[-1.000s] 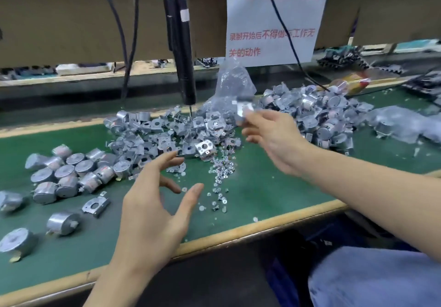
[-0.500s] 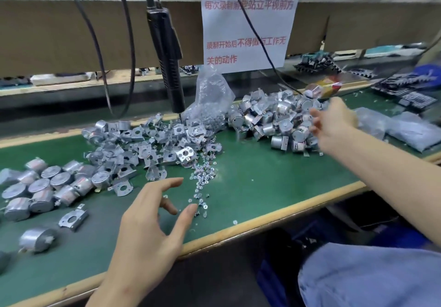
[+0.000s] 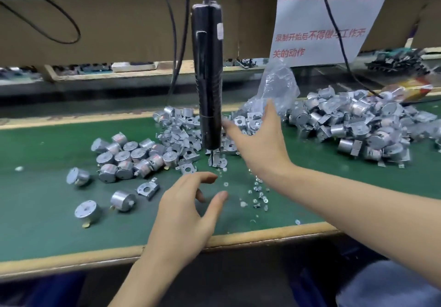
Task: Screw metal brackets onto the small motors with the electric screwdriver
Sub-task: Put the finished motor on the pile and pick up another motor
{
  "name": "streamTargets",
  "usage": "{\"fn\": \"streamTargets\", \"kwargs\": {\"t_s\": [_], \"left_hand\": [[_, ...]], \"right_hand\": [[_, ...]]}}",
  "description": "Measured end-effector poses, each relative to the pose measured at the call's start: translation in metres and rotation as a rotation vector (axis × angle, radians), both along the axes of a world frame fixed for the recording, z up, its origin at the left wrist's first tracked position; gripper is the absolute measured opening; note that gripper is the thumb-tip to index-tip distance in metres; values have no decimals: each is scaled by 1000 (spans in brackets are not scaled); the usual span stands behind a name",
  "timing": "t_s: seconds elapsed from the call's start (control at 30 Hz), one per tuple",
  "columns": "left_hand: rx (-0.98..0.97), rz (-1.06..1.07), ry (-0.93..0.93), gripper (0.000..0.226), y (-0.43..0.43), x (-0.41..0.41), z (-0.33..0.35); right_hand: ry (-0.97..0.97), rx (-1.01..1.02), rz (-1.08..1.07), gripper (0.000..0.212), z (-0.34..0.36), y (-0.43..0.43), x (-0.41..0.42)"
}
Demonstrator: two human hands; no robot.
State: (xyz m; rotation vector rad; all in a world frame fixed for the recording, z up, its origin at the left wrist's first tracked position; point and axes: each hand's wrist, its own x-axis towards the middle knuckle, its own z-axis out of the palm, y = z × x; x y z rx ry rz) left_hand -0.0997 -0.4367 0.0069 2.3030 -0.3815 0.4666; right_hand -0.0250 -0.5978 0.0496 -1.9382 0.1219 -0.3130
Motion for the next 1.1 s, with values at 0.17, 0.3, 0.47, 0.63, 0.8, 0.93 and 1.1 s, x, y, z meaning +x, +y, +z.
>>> {"fn": "streamTargets", "kwargs": {"t_s": [0.17,0.3,0.47,0.63,0.8,0.93,1.1], "left_hand": [[213,332,-6,36,27,9,-5],[485,602,37,41,51,14,-2],[629,639,333,32,74,16,1],[562,530,369,30,82,19,5],[557,447,381,22,82,14,10],[432,360,249,26,65,8,14],[89,160,71,24,36,0,13]], "right_hand": [[19,299,308,61,10,22,18],[-35,447,497,59,20,45,15],[-137,475,518,61,19,57,15],[-89,517,430,63,15,41,21],[-23,558,462,90,8,24,26],[-13,555,521,98,1,13,27],[84,590,631,95,-9,6,18]]}}
